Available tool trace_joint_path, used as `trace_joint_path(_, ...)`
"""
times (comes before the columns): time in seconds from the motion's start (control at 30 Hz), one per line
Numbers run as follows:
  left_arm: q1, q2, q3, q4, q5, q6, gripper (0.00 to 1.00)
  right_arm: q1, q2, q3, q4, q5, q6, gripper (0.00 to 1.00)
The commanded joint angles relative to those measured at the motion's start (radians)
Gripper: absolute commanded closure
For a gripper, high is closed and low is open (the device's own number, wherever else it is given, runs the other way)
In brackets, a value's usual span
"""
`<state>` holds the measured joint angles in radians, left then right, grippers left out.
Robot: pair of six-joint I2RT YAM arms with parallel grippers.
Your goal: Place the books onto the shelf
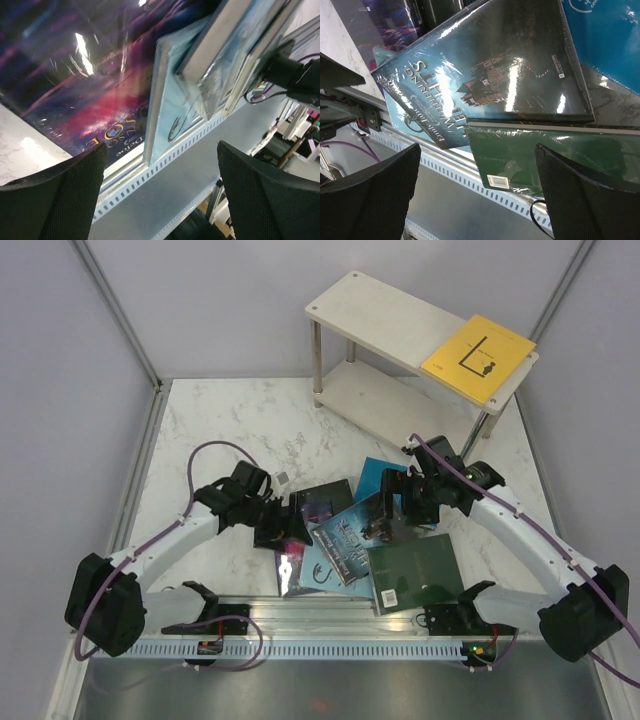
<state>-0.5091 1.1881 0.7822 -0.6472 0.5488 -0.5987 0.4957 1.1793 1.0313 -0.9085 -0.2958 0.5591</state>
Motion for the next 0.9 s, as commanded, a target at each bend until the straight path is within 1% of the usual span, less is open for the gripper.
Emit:
trace_joint_path(0.0, -0.032, -0.031, -0.091, 0.113, 0.043, -0.056, 0.08, 0.006, 0.017, -0.020, 0.082, -0.009, 0.005, 0.02)
trace_joint_path(0.2, -0.086, -0.042, -0.233, 0.279, 0.089, -0.165, 0.09, 0.003, 0.072, -0.005, 0.083, -0.008, -0.031, 0.02)
trace_joint_path(0.3, -0.130, -0.032, -0.286, 0.401, 0.114, -0.219, 0.12, 0.003, 0.097, -0.005, 0.083, -0.016, -0.047, 0.02)
trace_joint_path(0.33, -0.153, -0.025, -0.299, 0.459, 0.117, -0.233, 0.16, 0.004, 0.106, -0.005, 0.083, -0.019, -0.050, 0.02)
trace_joint_path(0.43, -0.190, 0.010, -0.340, 0.541, 0.117, -0.282, 0.25, 0.004, 0.115, -0.008, 0.080, -0.022, -0.062, 0.02)
trace_joint_path(0.47, -0.198, 0.021, -0.348, 0.596, 0.119, -0.291, 0.28, 0.004, 0.118, -0.010, 0.079, -0.025, -0.065, 0.02)
trace_joint_path(0.6, -0.223, 0.073, -0.367, 0.690, 0.120, -0.332, 0.38, 0.004, 0.128, -0.011, 0.066, -0.023, -0.083, 0.02)
trace_joint_path(0.7, -0.230, 0.102, -0.360, 0.710, 0.112, -0.340, 0.59, 0.004, 0.132, -0.008, 0.057, -0.020, -0.096, 0.02)
trace_joint_path(0.73, -0.230, 0.105, -0.359, 0.712, 0.111, -0.342, 0.79, 0.004, 0.135, -0.005, 0.057, -0.020, -0.099, 0.02)
trace_joint_path(0.77, -0.230, 0.102, -0.354, 0.712, 0.109, -0.343, 0.91, 0.004, 0.137, -0.002, 0.054, -0.020, -0.103, 0.02)
trace_joint_path(0.8, -0.230, 0.096, -0.336, 0.687, 0.106, -0.342, 0.97, 0.003, 0.140, 0.001, 0.053, -0.017, -0.105, 0.02)
trace_joint_path(0.87, -0.230, 0.071, -0.302, 0.620, 0.097, -0.323, 0.98, 0.004, 0.143, 0.018, 0.046, -0.013, -0.111, 0.02)
